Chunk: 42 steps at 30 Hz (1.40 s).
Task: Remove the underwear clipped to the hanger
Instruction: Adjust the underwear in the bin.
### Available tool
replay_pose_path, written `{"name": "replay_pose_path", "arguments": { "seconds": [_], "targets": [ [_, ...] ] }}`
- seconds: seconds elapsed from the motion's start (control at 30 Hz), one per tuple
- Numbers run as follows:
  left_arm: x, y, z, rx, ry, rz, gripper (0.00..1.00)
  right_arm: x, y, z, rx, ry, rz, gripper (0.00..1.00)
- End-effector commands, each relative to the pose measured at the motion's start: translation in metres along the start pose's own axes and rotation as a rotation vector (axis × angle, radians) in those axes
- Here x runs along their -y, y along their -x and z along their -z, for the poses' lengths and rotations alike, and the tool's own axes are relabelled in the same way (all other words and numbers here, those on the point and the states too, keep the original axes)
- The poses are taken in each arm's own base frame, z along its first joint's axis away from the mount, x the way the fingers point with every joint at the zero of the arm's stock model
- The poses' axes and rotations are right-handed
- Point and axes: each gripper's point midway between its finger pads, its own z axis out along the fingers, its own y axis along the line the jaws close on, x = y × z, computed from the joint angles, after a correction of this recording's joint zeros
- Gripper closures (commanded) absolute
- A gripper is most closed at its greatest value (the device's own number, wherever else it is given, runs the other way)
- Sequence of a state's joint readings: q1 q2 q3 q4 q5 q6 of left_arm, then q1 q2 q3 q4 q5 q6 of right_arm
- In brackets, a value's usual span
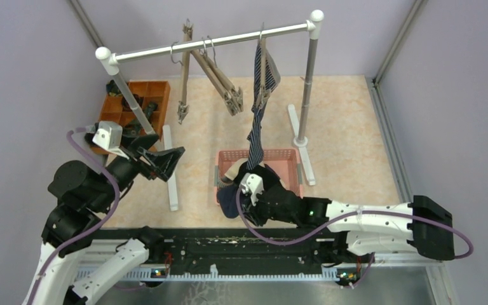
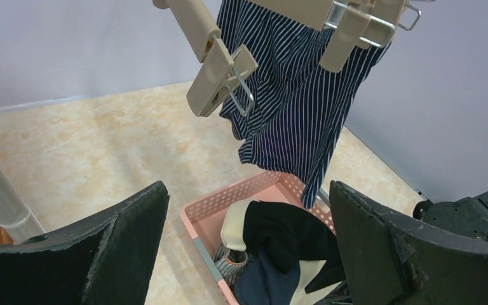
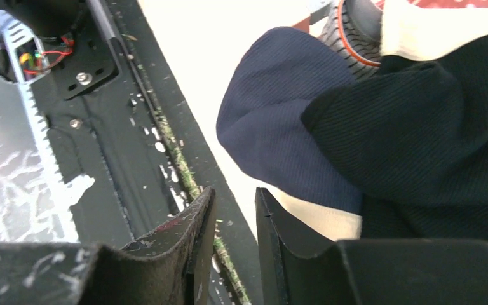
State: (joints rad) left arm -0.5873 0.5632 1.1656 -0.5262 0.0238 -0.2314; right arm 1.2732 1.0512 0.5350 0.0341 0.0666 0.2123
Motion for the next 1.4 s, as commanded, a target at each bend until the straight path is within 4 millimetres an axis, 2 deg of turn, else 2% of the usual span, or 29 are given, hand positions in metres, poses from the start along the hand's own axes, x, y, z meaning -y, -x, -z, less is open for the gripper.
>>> {"name": "replay_pose_path", "arguments": {
  "seconds": [0.0, 0.17, 0.23, 0.5, 0.6, 0.73, 0.8, 0.83, 0.9, 1.03, 1.2, 1.37],
  "targets": [
    [0.0, -0.024, -0.005, -0.074, -0.012, 0.013, 0.0, 0.008, 0.044, -0.003, 0.131, -0.083, 0.025, 0.68],
    [0.003, -0.037, -0.012, -0.12, -0.036, 0.023, 0.0, 0.023, 0.051, -0.012, 0.14, -0.175, 0.051, 0.53],
    [0.0, -0.038, -0.012, -0.117, -0.024, 0.02, 0.0, 0.023, 0.053, -0.019, 0.139, -0.176, 0.053, 0.4],
    [-0.009, -0.04, -0.009, -0.097, 0.017, 0.013, 0.0, 0.012, 0.046, -0.039, 0.099, -0.121, 0.055, 0.38],
    [-0.011, -0.038, -0.008, -0.08, 0.031, 0.013, 0.0, 0.011, 0.042, -0.043, 0.087, -0.122, 0.046, 0.44],
    [-0.011, -0.036, -0.009, -0.075, 0.028, 0.014, 0.0, 0.011, 0.038, -0.048, 0.066, -0.123, 0.042, 0.61],
    [-0.01, -0.036, -0.011, -0.074, 0.025, 0.015, 0.0, 0.014, 0.035, -0.051, 0.055, -0.138, 0.043, 0.75],
    [-0.01, -0.037, -0.012, -0.077, 0.024, 0.016, 0.0, 0.016, 0.035, -0.051, 0.051, -0.15, 0.043, 0.87],
    [-0.01, -0.04, -0.014, -0.086, 0.024, 0.015, 0.0, 0.019, 0.035, -0.052, 0.047, -0.172, 0.043, 1.0],
    [-0.013, -0.044, -0.016, -0.096, 0.035, 0.018, 0.0, 0.025, 0.045, -0.045, 0.086, -0.21, 0.036, 1.0],
    [-0.013, -0.043, -0.016, -0.088, 0.036, 0.017, 0.0, 0.034, 0.068, -0.022, 0.176, -0.26, 0.035, 1.0],
    [-0.013, -0.045, -0.017, -0.093, 0.031, 0.017, 0.0, 0.078, 0.083, 0.015, 0.255, -0.52, 0.021, 1.0]
  ]
}}
